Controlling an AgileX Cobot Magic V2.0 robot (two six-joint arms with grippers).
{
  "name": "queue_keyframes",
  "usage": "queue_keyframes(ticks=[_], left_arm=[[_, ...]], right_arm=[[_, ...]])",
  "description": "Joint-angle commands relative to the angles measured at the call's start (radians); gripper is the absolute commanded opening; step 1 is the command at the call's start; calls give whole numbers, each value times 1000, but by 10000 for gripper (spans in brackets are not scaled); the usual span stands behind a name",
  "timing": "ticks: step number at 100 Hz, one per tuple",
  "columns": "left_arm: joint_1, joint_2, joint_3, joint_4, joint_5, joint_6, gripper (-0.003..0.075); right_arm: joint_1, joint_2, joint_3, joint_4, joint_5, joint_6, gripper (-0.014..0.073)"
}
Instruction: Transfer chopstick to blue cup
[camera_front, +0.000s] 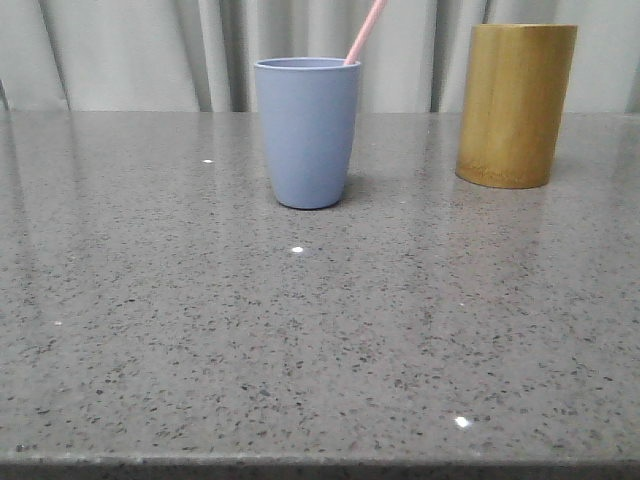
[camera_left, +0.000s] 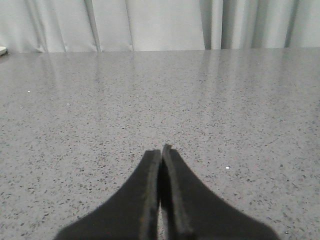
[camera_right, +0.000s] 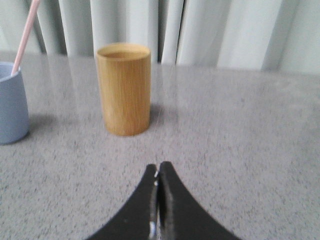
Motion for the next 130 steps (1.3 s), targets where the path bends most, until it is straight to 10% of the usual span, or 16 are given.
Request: queue_keyframes(ticks=[1, 61, 130], left_arm=[[3, -34, 7, -4, -81, 1, -19], [3, -34, 7, -4, -81, 1, -19], [3, -34, 7, -4, -81, 1, -19]], right_arm=[[-22, -49, 38, -12, -180, -1, -67], [-86, -104, 355, -11, -538, 7, -67], [-86, -104, 354, -11, -541, 7, -67]])
